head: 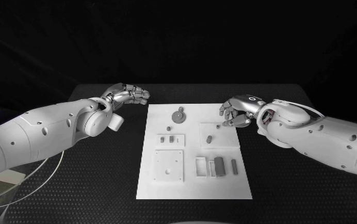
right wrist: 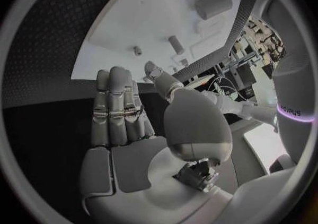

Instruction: Assemble the parts on the task board

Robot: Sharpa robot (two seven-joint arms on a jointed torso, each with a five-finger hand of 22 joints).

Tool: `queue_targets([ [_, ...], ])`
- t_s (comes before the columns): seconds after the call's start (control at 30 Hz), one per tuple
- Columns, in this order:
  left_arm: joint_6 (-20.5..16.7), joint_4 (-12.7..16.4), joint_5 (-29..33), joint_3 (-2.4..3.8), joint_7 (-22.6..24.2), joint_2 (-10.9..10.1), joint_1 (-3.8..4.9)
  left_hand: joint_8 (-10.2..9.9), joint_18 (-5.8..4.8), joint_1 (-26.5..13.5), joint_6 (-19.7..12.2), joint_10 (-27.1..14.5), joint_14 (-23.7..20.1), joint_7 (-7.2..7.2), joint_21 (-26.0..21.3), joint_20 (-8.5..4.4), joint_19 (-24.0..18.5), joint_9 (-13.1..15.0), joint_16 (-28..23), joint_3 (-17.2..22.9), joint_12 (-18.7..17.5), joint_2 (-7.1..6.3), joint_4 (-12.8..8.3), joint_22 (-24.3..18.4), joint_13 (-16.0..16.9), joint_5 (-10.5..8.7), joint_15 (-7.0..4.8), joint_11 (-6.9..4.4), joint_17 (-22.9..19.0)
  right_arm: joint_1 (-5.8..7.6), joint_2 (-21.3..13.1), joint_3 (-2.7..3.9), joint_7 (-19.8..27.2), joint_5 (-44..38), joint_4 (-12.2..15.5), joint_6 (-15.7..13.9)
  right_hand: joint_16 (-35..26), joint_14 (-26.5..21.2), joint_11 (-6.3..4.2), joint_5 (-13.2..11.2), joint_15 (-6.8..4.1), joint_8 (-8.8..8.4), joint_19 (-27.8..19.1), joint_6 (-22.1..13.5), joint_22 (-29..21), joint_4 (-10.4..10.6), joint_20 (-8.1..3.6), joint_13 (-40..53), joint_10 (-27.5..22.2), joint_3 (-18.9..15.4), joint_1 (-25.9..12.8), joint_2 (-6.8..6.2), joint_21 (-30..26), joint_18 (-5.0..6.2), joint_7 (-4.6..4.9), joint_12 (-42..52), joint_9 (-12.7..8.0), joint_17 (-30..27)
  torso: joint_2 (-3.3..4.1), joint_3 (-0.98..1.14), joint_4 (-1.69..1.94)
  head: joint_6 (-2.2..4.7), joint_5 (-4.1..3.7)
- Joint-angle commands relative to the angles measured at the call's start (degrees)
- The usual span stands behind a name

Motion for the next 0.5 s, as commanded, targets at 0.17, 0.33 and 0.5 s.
queue_targets([
  [0.17, 0.8, 0.4, 0.1, 0.05, 0.7, -0.1, 0.06, 0.2, -0.69, 0.2, 0.1, 0.1, 0.5, 0.33, 0.0, 0.21, -0.1, 0.1, 0.0, 0.2, 0.4, 0.38, 0.0, -0.1, -0.1, -0.18, -0.12, 0.16, 0.1, -0.30, 1.1, -0.76, -2.8, -10.1, 0.1, 3.2, 3.8, 0.0, -0.24, -0.2, -0.14, 0.55, 1.3, 0.6, 1.8, 0.1, -0.96, -0.9, 0.6, 0.2, -0.2, -0.90, 1.8, 0.89, -0.30, -0.8, -0.6, 2.7, 0.04, 0.05, 0.01, -0.41, 0.19],
  [0.33, 0.8, 0.7, -0.1, 0.06, 0.7, -0.4, 0.07, 0.2, -0.68, 0.2, 0.2, 0.2, 0.6, 0.34, 0.0, 0.21, -0.1, 0.1, 0.0, 0.2, 0.4, 0.38, 0.0, -0.2, -0.1, -0.18, -0.11, 0.16, 0.1, -0.91, 2.0, -0.91, -3.2, -11.0, -0.6, 2.2, 4.8, -0.2, 0.10, -0.2, 0.17, 0.66, 1.4, 0.7, 2.4, 0.1, -1.13, -1.5, -0.3, 0.5, -0.4, -1.01, 2.1, 0.89, -0.33, -1.7, -0.8, 3.4, 0.11, 0.07, 0.02, -0.59, 0.34],
  [0.5, 0.8, 1.0, -0.2, 0.06, 0.6, -0.7, 0.09, 0.3, -0.67, 0.2, 0.2, 0.2, 0.6, 0.35, 0.0, 0.22, 0.0, 0.1, 0.0, 0.1, 0.4, 0.37, 0.0, -0.2, -0.1, -0.18, -0.10, 0.17, 0.1, -1.09, 2.7, -0.91, -3.2, -11.2, -1.2, 2.4, 5.8, 0.0, 0.53, -0.2, 0.58, 0.87, 1.8, 0.9, 2.9, 0.1, -1.38, -2.2, -1.2, 0.9, -0.2, -0.62, 2.5, 0.89, -0.42, -2.7, -1.0, 3.9, 0.13, 0.11, 0.04, -0.81, 0.45],
])
